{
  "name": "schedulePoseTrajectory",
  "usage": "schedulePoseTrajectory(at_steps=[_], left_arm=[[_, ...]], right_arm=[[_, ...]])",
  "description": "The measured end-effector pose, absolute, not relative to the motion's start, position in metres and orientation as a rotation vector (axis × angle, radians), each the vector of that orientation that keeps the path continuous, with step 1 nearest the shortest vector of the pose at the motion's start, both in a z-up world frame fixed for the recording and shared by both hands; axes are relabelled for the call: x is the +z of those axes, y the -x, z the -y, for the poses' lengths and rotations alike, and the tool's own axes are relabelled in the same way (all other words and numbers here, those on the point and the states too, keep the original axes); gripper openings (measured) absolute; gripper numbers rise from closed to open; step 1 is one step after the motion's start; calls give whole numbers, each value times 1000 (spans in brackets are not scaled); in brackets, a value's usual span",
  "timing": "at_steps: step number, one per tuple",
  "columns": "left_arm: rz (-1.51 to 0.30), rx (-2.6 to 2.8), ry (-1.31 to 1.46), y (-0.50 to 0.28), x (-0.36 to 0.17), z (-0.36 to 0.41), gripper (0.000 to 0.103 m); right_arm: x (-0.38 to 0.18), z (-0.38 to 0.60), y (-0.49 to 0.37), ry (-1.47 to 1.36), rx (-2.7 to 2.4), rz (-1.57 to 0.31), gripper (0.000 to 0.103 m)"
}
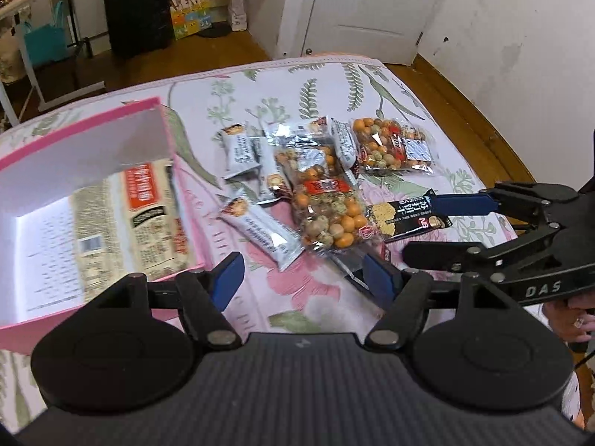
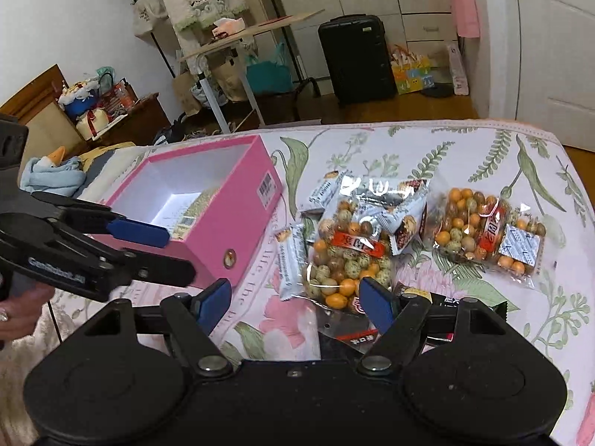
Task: Organize snacks
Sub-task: 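Grasp the clear bag of coated peanuts with the left gripper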
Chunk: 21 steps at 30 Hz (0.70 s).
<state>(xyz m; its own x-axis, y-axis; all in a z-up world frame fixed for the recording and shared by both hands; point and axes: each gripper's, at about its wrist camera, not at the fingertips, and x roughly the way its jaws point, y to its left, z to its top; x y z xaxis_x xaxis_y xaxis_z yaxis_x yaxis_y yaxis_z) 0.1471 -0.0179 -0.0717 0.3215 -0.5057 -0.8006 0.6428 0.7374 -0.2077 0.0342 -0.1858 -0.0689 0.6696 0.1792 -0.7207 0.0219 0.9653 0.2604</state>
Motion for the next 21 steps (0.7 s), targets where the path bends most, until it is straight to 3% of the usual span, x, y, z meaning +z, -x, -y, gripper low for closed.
schedulePoseTrajectory(at_steps=[2, 11, 14, 16, 21], left_arm=[[-977, -770, -152, -152, -82, 29, 60], [-1003, -708, -82, -205, -134, 66, 44], [-1055, -738, -40, -216, -143, 71, 44], [-1107, -772, -9, -222, -149, 75, 44], [-1202, -775, -29, -226, -163, 92, 45]], right_arm=[[-80, 191, -43, -276, 93, -840, 80], [-149, 225, -87, -320, 77, -930, 85], [-163, 224, -91, -321, 113, -960, 85], [-166, 221, -91, -322, 145, -947, 95], [-173, 211, -104, -296, 143, -955, 102]])
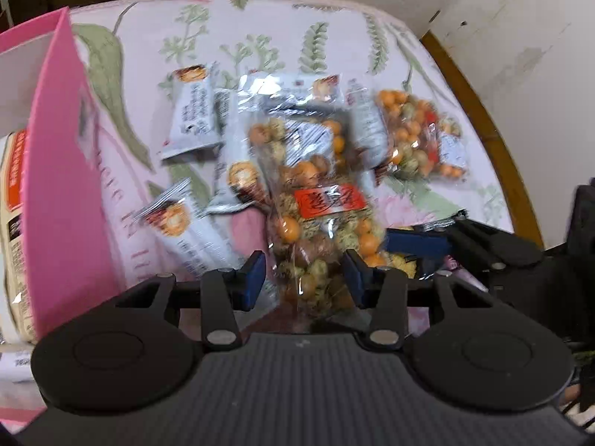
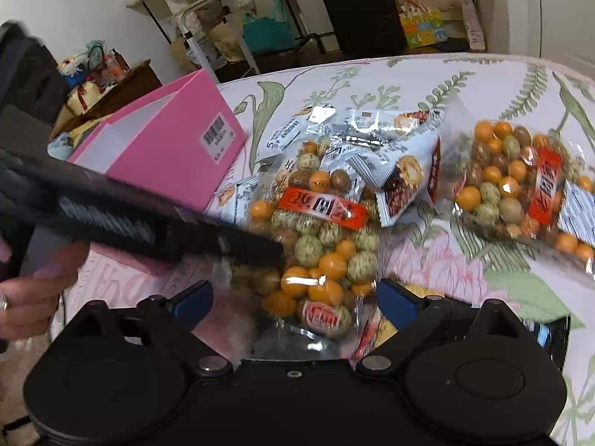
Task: Organize snacks
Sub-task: 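Grasp the clear bag of coated peanuts with the left gripper, then lift the peanut bag into the pink box and open the left gripper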
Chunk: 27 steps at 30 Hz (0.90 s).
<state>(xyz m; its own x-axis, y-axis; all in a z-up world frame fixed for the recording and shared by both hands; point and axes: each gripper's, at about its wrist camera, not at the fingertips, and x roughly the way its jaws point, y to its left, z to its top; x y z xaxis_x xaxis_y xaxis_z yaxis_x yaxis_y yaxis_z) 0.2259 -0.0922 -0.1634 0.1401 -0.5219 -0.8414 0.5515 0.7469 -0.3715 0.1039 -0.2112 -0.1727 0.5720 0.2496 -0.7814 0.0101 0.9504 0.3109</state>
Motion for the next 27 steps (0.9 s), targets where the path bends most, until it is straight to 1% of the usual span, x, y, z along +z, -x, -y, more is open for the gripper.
schedulePoseTrajectory(at_steps=[4, 7, 10, 12, 16, 27], left_arm=[[-1192, -766, -49, -225, -163, 99, 45], [-1210, -764, -21, -226, -164, 100, 49], [-1195, -758, -55, -218, -162, 106, 50], [-1195, -756, -72, -213, -159, 109, 51], [-1218, -749, -80, -203, -154, 107, 51], [-1240, -768, -128, -169, -115, 93, 53]], right_arm=[[-176, 211, -116, -311, 103, -935, 103], [-179, 204, -120, -253, 70, -930, 103], [-179, 196, -120, -213, 29, -923, 103], [-178, 190, -118, -185, -12, -923, 99], [-174, 190, -111, -208, -21, -945, 97], [-138, 164, -75, -242, -58, -950, 97]])
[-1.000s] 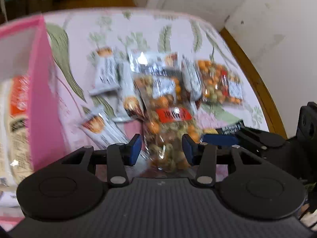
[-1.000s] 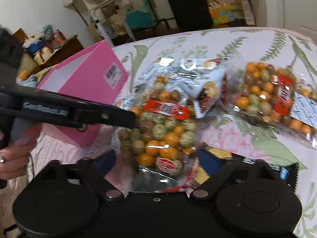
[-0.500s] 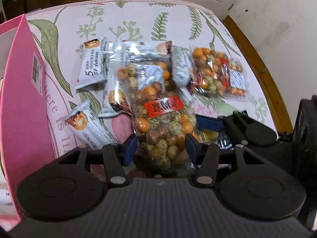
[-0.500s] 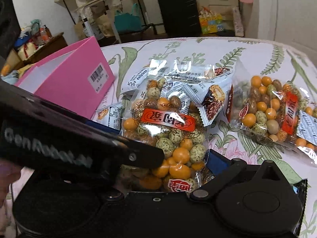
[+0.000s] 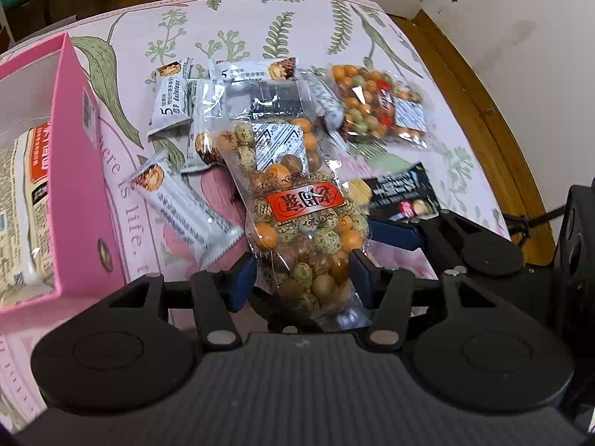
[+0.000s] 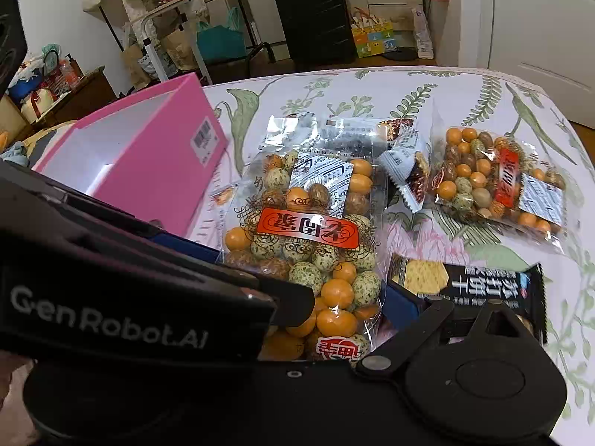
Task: Organize snacks
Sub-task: 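Lift the peanut bag into the pink box and open the left gripper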
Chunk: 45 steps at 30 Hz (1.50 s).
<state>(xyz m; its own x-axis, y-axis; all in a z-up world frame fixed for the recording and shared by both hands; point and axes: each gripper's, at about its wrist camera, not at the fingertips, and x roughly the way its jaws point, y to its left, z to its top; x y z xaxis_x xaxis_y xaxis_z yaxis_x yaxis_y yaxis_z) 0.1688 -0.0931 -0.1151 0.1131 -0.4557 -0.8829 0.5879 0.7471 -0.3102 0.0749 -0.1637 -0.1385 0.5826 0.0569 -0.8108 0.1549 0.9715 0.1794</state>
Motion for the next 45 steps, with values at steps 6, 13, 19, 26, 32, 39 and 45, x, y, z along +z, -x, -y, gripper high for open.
schedulePoseTrajectory(at_steps=[6, 13, 19, 26, 32, 39, 45], left_arm=[[-1265, -770, -131, -151, -92, 76, 53], [-1260, -760, -104, -136, -63, 45, 54], [-1209, -710, -59, -140, -34, 1, 54], [-1168, -622, 20, -168, -12, -62, 55], [-1153, -513, 92, -209, -22, -106, 55], [-1192, -424, 186, -272, -60, -155, 55], [-1203, -376, 197, -305, -85, -179, 56]], right_arm=[[-115, 145, -58, -243, -58, -968, 97], [-87, 117, -47, -194, -29, -962, 97], [-62, 86, -57, -142, 72, -914, 98], [-45, 58, -97, -182, 236, -870, 98], [-56, 31, -152, -198, 354, -879, 99], [-91, 5, -222, -277, 435, -940, 99], [-117, -22, -260, -293, 412, -1002, 101]])
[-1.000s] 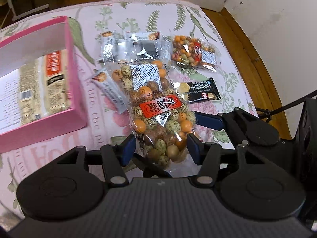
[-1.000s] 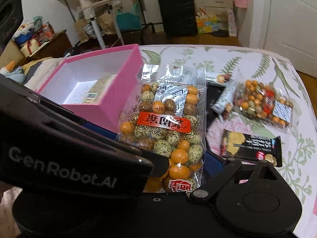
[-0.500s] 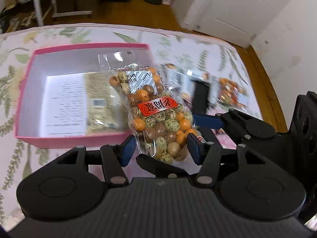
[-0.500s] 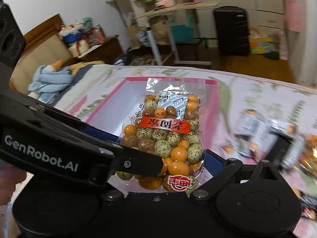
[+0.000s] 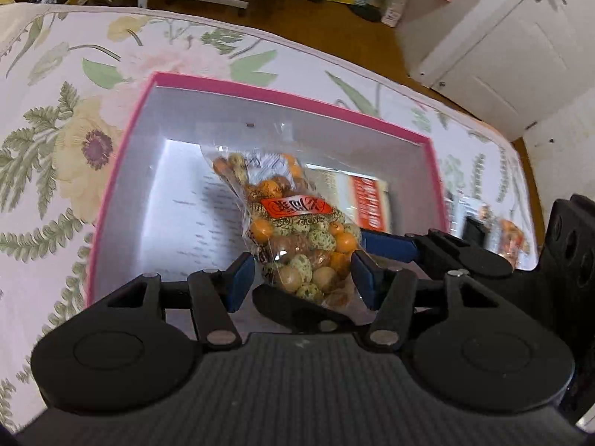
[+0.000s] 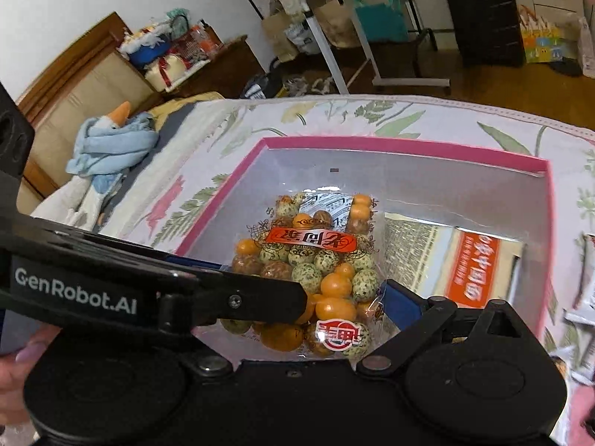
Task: Organize snacks
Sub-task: 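Lift the peanut bag into the pink box and open the left gripper, then grasp a black wrapped bar with the right gripper while the left grasps a white bar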
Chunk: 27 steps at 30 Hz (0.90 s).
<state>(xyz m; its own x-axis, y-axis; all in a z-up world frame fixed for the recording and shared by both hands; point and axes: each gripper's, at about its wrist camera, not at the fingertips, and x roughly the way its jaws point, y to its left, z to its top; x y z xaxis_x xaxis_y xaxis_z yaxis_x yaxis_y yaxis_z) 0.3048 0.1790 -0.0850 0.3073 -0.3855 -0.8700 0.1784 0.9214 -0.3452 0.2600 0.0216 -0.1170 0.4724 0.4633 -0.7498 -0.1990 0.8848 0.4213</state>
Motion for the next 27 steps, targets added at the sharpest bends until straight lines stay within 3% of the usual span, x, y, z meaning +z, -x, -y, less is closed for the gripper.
schedulePoseTrajectory(at_steps=[6, 14, 27], left_arm=[[-1142, -295, 114, -302, -94, -180, 58], [-1105, -377, 78, -273, -69, -180, 59], [-974, -557, -41, -189, -21, -124, 55]], right_arm=[[-130, -45, -267, -208, 372, -1049, 101], [-93, -11, -218, -242, 434, -1001, 101], [-47, 101, -78, -131, 204, -671, 101]])
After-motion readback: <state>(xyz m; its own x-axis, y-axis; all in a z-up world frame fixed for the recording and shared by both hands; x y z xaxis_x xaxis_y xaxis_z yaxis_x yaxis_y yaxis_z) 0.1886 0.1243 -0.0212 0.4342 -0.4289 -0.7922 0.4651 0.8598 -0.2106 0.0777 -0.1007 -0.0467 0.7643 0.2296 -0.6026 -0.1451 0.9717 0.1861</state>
